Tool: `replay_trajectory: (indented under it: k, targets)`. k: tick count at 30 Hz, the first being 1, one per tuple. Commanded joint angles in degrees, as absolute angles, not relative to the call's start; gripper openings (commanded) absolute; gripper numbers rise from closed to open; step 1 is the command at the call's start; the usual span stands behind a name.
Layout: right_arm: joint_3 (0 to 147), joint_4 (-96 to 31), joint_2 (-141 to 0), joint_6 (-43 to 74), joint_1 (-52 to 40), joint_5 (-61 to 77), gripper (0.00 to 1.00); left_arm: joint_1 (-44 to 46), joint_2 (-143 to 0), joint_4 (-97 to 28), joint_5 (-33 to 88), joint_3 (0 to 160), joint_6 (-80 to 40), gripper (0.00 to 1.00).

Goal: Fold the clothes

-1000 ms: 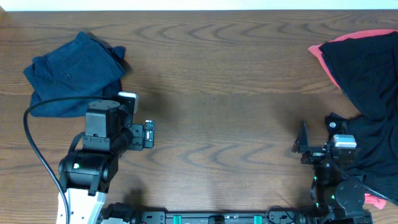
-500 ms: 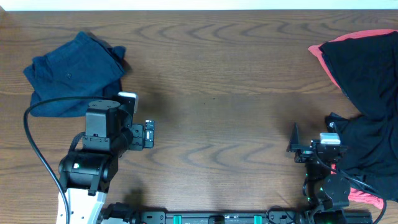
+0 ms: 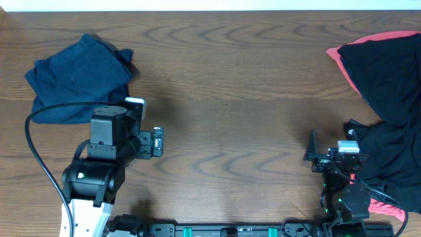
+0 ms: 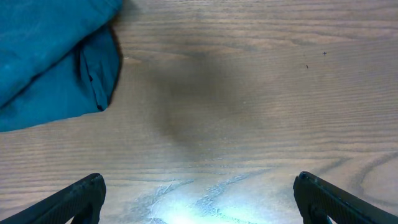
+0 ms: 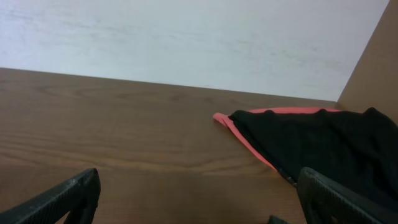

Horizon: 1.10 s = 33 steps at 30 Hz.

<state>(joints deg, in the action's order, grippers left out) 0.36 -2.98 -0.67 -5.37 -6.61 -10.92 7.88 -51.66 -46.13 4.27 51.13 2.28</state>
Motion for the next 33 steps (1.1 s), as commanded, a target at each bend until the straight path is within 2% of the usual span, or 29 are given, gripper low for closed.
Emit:
replay_trajectory:
  k: [1, 21, 27, 33]
  targets:
    - [0.32, -3.2, -0.27, -6.28, -6.17, -10.94, 0.99, 7.7, -51.62, -46.19, 3.81, 51.16, 1.61, 0.98]
    - [0.32, -3.2, -0.27, -6.28, -6.17, -10.96, 0.99, 7.68, -49.82, -48.16, 3.79, 51.16, 1.61, 0.98]
    - [0.32, -3.2, -0.27, -6.28, -6.17, -10.94, 0.99, 5.52, -40.86, -50.04, 3.79, 48.62, 1.61, 0.98]
    - [0.32, -3.2, -0.27, -6.28, -6.17, -10.94, 0.99, 1.04, -29.58, -48.27, 3.86, 39.09, 1.58, 0.98]
